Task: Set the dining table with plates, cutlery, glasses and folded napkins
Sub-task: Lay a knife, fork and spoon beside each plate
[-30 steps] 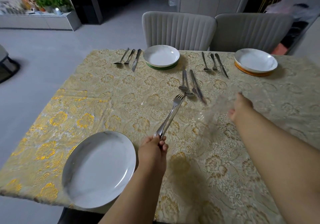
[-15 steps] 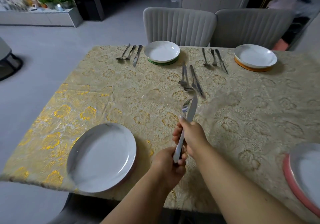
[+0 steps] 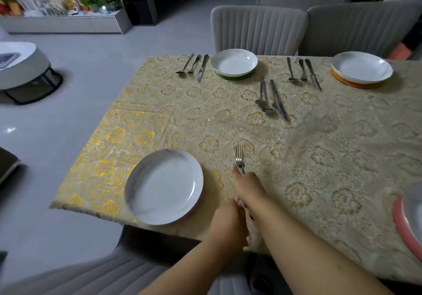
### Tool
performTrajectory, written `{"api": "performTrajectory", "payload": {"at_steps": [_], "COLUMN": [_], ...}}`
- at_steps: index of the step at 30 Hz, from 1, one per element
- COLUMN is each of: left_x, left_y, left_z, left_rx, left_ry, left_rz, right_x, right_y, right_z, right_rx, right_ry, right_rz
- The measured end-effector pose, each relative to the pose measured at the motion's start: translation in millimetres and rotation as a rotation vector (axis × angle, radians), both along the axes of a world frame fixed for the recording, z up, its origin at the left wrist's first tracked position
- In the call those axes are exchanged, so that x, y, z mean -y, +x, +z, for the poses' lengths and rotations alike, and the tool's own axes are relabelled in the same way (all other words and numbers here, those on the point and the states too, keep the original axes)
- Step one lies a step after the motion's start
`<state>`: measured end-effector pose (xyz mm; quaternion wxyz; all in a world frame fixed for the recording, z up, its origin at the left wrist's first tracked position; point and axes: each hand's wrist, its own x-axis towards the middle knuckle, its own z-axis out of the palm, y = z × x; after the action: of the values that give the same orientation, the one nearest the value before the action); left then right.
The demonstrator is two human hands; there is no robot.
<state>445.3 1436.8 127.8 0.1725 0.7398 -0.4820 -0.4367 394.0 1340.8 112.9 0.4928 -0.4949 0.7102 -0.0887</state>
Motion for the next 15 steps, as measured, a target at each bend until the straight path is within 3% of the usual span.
{"api": "performTrajectory", "payload": {"at_steps": [3, 7, 12, 15], "left_x": [0.7, 2.1, -0.8, -4.4], "left_y": [3.4, 9.1, 10.5, 11.7], "left_z": [-0.6, -18.8, -27.5, -27.5], "left_rx": [-0.206, -0.252, 0.172, 0.299], "left_ry": [0.074, 0.095, -0.051, -0.048], "left_rz": [0.233, 0.318, 0.248, 0.254], "right_x": [-4.1, -14.9, -19.5, -21.9], "right_y": [-8.0, -29.7, -40.1, -38.8], "right_z": [-2.9, -12.2, -29.7, -32.6], "right_rx": [-0.038, -0.139, -0.127, -0.097], "right_ry": [0.060, -0.036, -0.099, -0.114], "right_rz": [-0.034, -0.046, -0.085, -0.119]}}
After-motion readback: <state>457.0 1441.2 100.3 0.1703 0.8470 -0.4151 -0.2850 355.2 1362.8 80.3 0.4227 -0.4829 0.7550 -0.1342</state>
